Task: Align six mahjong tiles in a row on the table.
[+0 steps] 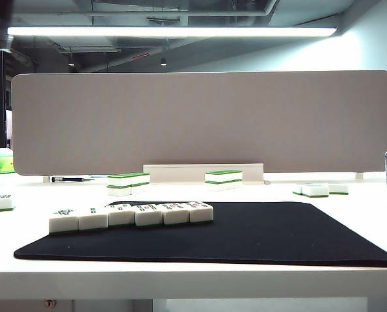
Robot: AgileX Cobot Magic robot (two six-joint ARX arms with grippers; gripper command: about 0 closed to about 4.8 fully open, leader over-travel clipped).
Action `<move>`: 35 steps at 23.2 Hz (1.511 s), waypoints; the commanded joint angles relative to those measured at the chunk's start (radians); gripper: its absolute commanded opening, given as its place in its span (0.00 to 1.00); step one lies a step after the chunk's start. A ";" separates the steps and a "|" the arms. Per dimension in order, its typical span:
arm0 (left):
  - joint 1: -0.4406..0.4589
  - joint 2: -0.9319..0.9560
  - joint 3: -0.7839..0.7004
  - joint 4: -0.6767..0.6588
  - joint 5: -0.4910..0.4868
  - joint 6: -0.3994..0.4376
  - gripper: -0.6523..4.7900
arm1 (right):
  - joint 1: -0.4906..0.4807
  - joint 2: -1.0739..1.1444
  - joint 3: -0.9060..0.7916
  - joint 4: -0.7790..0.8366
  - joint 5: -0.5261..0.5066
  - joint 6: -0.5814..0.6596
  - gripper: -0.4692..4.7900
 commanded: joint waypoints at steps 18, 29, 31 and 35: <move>0.000 -0.056 -0.015 0.033 0.003 -0.023 0.27 | 0.001 -0.012 0.003 0.012 -0.001 -0.003 0.09; 0.172 -0.146 -0.171 0.692 -0.104 0.076 0.27 | 0.002 -0.012 0.003 0.013 -0.001 -0.003 0.09; 0.218 -0.187 -0.239 0.797 -0.105 0.058 0.27 | 0.000 -0.012 0.003 0.013 -0.002 -0.003 0.09; 0.342 -0.319 -0.449 0.950 -0.111 0.045 0.27 | 0.002 -0.012 0.003 0.013 -0.001 -0.003 0.09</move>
